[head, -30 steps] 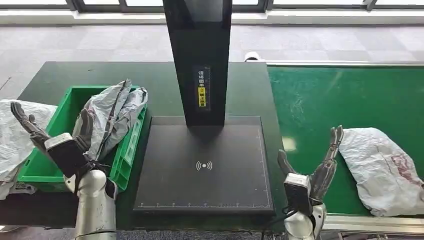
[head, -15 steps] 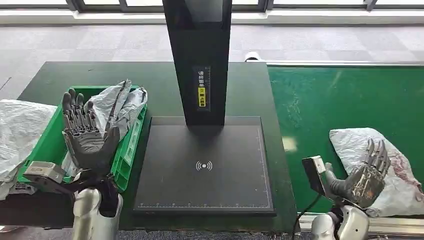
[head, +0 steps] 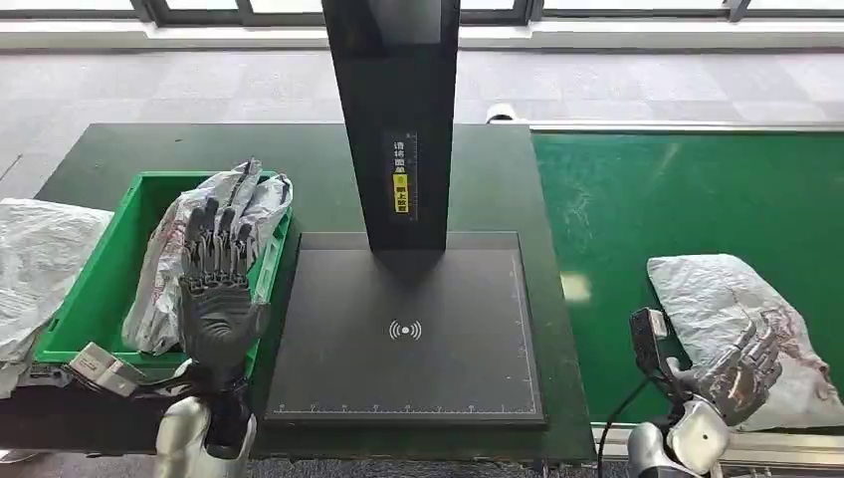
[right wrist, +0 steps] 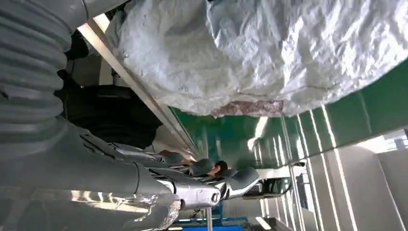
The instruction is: Moved the parcel from conveyor to table for the left to box.
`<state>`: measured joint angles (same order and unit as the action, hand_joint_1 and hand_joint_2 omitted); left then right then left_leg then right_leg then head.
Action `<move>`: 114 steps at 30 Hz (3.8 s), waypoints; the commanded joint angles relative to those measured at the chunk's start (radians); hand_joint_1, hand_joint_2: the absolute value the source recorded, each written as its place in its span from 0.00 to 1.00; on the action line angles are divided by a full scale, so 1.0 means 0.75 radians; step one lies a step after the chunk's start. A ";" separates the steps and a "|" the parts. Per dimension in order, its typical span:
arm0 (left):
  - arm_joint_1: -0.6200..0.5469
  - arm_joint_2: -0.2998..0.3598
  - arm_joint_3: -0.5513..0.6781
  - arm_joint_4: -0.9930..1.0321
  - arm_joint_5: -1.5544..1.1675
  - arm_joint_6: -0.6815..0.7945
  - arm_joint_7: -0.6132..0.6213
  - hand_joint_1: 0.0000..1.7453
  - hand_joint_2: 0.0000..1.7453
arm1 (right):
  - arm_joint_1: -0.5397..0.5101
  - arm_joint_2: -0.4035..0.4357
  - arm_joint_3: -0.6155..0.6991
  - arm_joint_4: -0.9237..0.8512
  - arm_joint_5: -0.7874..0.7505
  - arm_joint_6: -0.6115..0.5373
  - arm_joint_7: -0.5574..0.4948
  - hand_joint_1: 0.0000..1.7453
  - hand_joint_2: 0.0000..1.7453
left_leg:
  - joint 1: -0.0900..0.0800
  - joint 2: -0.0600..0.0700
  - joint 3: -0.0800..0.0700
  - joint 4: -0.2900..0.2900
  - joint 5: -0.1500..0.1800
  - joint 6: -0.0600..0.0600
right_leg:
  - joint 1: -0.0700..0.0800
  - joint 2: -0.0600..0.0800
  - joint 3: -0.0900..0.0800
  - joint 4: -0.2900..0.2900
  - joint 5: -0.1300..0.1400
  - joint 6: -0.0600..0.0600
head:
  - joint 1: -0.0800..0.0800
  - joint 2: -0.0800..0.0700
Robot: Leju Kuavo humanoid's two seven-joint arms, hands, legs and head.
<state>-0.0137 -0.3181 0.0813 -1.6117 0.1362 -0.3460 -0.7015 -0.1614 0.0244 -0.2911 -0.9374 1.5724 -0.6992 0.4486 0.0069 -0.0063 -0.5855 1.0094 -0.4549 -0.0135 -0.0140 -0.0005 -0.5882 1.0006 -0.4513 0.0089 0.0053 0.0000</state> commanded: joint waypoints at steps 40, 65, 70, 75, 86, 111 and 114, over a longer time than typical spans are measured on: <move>0.084 -0.041 -0.006 0.075 -0.022 0.033 0.020 0.00 1.00 | -0.218 -0.094 -0.027 0.595 -0.002 0.001 0.111 1.00 1.00 | -0.001 0.001 0.004 -0.002 -0.001 0.001 | -0.001 0.001 0.003 -0.002 0.000 0.000 | 0.000 0.000; 0.067 -0.041 0.029 0.116 -0.008 0.047 0.030 0.00 1.00 | -0.183 0.010 -0.074 0.335 -0.023 0.001 -0.166 1.00 1.00 | 0.000 0.003 0.004 -0.002 -0.001 0.001 | 0.000 0.002 0.004 -0.003 0.000 0.000 | 0.000 0.000; 0.040 -0.041 0.032 0.174 -0.023 0.039 0.018 0.00 1.00 | -0.101 0.269 -0.147 -0.059 -0.293 0.001 -0.875 1.00 1.00 | 0.000 0.009 0.002 -0.002 -0.001 0.000 | 0.000 0.009 -0.001 0.000 0.001 -0.002 | 0.000 0.000; -0.004 -0.041 0.033 0.240 -0.061 0.040 0.005 0.00 1.00 | 0.076 0.403 0.143 -0.458 -0.613 0.001 -1.269 1.00 1.00 | 0.001 0.007 0.003 -0.002 -0.001 -0.002 | 0.002 0.007 -0.002 0.001 0.000 -0.004 | 0.000 0.000; -0.037 -0.041 0.035 0.274 -0.096 0.051 0.005 0.00 1.00 | 0.128 0.433 0.136 -0.588 -0.606 0.001 -1.390 1.00 1.00 | 0.001 0.000 0.000 -0.001 0.001 -0.005 | 0.002 0.000 -0.004 0.004 -0.003 -0.004 | -0.001 0.000; -0.069 -0.041 0.012 0.290 -0.120 0.078 0.005 0.00 1.00 | -0.084 0.390 0.439 0.105 -0.819 0.106 -1.385 1.00 1.00 | 0.003 0.008 0.004 -0.002 0.001 -0.005 | 0.003 0.009 -0.002 0.001 0.001 -0.004 | 0.000 0.000; -0.069 -0.041 0.006 0.291 -0.121 0.085 0.005 0.00 1.00 | -0.121 0.386 0.465 0.213 -0.847 0.082 -1.396 1.00 1.00 | 0.003 0.006 0.002 -0.001 0.001 -0.005 | 0.004 0.007 -0.003 0.002 0.001 -0.004 | 0.000 0.000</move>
<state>-0.0039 -0.3159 0.0816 -1.4473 0.0439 -0.2999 -0.7004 -0.1225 0.3109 -0.0390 -1.1439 0.9911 -0.6318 -0.5829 0.0079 -0.0032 -0.5856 1.0093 -0.4544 -0.0174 -0.0127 0.0036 -0.5923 1.0035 -0.4519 0.0063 0.0054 0.0000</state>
